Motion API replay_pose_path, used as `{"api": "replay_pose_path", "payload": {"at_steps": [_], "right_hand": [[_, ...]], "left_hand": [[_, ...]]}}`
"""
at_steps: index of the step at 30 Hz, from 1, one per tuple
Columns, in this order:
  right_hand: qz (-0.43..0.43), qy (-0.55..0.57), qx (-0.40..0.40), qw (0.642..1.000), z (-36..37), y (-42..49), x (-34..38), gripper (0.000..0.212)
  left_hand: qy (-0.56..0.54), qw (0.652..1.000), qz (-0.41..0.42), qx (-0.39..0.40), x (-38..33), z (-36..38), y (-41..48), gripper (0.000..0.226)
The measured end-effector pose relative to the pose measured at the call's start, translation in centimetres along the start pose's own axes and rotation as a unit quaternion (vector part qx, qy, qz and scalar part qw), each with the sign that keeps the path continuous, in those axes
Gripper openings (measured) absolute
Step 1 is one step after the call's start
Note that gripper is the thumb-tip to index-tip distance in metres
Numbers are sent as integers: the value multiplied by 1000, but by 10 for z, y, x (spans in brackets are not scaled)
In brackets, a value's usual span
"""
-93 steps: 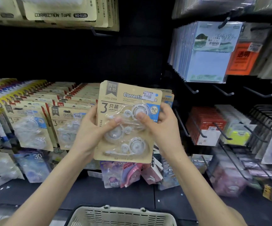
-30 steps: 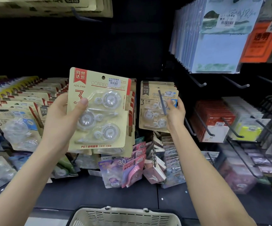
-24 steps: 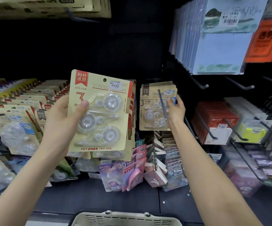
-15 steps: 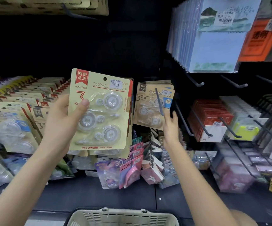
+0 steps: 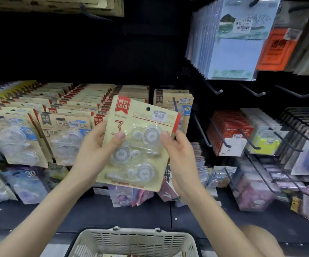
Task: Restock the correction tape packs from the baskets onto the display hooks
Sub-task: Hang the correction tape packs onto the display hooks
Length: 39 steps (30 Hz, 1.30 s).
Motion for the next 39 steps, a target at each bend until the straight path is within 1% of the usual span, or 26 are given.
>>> {"api": "replay_pose_path", "payload": {"at_steps": [2,3,5,6,7,9,11,13,15,21,23,26,29,32,35,39], "right_hand": [[17,73,-9,997,0,0,0,28],[14,84,-23,996,-4,-1,0,30],[-14,63,-66,996,-19,-2,-1,34],[-31,34,-91,995,-29,-3,-1,32],[-47,7,-114,992,-39,-3,0,28],[-61,-27,-149,987,-57,-4,1,20],[-60,-46,-173,982,-70,-1,-1,19],[-58,-60,-192,978,-77,3,-3,23],[-62,-70,-199,975,-81,5,-4,25],[-82,-85,-201,972,-76,9,-3,18],[-98,-93,-212,968,-77,8,1,16],[-126,-136,-227,956,-78,6,5,15],[-139,-160,-236,948,-76,1,3,13],[-132,-164,-242,947,-79,2,0,13],[-103,-150,-236,955,-84,12,-4,12],[-68,-119,-230,963,-83,36,-15,19]], "left_hand": [[7,1000,-15,15,3,7,-5,34],[28,999,-16,26,3,8,-6,33],[122,992,15,28,5,5,-6,24],[187,981,46,9,4,1,-5,17],[251,964,83,-15,1,-5,-3,15],[354,919,164,-52,-5,-12,1,32],[419,880,211,-71,-6,-15,9,41],[467,853,219,-77,-2,-15,19,45],[502,838,204,-68,6,-11,27,51],[567,804,176,-17,30,-7,45,59],[577,798,172,-10,37,-8,47,59],[584,793,173,-3,42,-8,49,58],[584,791,182,-1,43,-8,50,58],[586,786,199,-8,42,-9,51,57],[583,784,215,-15,42,-8,51,56],[576,783,232,-28,44,-7,50,55]]}}
Point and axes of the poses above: each hand's wrist, its own y-axis towards the middle knuckle, its own z-axis out of the palm, x = y × z, the point moved 5 cm from there along y, towards the middle knuckle, and after that the axes turned 1 degree about -y, right-handed, at the moved point
